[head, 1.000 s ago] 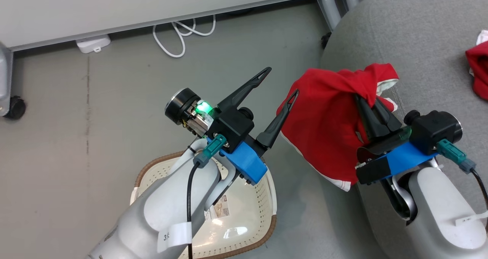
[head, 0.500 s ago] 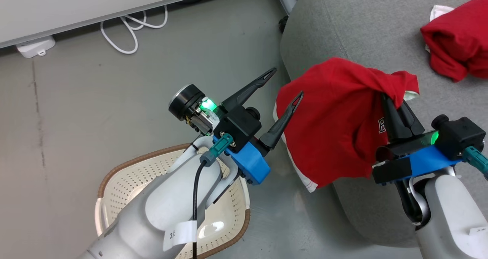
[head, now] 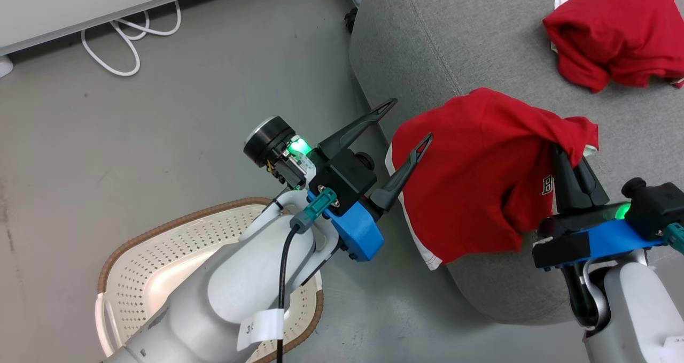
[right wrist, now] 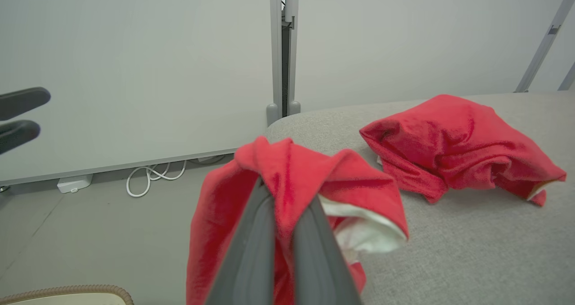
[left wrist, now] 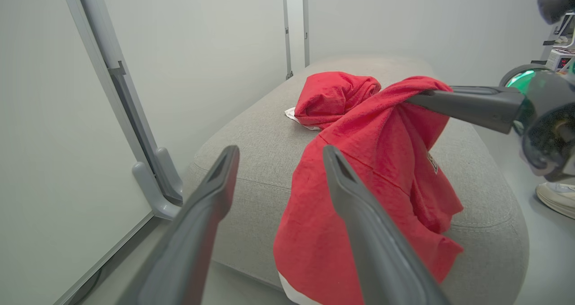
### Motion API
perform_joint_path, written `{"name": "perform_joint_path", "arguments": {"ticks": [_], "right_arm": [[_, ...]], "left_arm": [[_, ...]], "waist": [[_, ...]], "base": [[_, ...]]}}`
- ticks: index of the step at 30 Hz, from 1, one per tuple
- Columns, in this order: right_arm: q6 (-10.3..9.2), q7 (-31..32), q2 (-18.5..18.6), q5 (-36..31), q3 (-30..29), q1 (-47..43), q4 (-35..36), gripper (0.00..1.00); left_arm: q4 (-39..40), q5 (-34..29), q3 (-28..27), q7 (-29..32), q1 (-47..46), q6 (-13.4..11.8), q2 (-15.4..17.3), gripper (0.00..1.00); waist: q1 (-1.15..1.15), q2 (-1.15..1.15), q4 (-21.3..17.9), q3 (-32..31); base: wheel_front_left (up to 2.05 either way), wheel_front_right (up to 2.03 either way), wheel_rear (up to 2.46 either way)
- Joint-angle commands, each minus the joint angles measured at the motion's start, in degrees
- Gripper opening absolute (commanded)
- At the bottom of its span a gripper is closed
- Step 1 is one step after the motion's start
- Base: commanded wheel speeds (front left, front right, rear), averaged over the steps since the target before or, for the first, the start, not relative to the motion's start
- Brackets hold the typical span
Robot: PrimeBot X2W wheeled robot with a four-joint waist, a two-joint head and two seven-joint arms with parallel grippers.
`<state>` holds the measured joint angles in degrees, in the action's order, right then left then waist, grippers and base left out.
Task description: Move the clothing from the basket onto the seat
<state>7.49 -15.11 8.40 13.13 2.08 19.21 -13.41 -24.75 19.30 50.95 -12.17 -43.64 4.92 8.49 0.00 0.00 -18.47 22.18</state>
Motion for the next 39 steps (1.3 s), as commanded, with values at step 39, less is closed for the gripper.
{"name": "perform_joint_path", "arguments": {"ticks": [39], "right_arm": [[0.00, 0.0, 17.2, -1.1, -12.2, 29.0, 6.6, 0.00]], "left_arm": [[2.4, -1.4, 0.7, 0.1, -6.4, -1.6, 3.3, 1.00]], "waist": [[0.00, 0.00, 0.5, 13.2]], "base": [[0.00, 0.00, 0.00]]}}
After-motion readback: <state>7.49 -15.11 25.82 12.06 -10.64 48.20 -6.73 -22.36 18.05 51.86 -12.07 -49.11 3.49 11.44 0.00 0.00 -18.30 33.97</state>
